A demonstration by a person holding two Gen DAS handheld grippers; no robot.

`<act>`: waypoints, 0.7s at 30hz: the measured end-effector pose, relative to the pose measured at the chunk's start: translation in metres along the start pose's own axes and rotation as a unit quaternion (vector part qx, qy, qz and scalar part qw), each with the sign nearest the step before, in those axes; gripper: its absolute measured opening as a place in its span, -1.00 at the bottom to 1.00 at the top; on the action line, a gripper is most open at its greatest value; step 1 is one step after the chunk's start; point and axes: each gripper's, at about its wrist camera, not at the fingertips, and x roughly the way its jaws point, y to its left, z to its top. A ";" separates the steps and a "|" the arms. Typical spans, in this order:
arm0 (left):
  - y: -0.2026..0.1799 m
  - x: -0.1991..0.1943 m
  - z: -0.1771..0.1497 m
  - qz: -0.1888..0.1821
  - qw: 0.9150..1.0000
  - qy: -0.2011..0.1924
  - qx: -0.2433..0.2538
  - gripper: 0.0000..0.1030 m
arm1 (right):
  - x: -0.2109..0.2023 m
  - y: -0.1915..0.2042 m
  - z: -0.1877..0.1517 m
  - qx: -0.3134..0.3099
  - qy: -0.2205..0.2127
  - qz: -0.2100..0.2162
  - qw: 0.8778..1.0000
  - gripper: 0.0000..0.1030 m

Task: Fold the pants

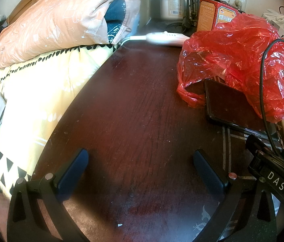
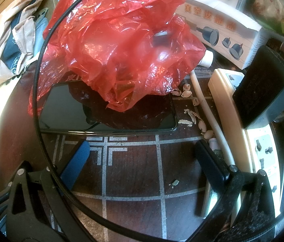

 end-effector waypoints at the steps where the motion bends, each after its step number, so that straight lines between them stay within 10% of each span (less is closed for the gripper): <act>1: 0.000 0.000 0.000 0.000 1.000 0.000 0.000 1.00 | 0.002 0.001 0.001 0.000 0.000 0.000 1.000 1.00; 21: 0.000 0.000 0.000 0.000 1.000 0.000 -0.001 1.00 | 0.000 0.000 0.000 0.000 0.000 0.000 1.000 1.00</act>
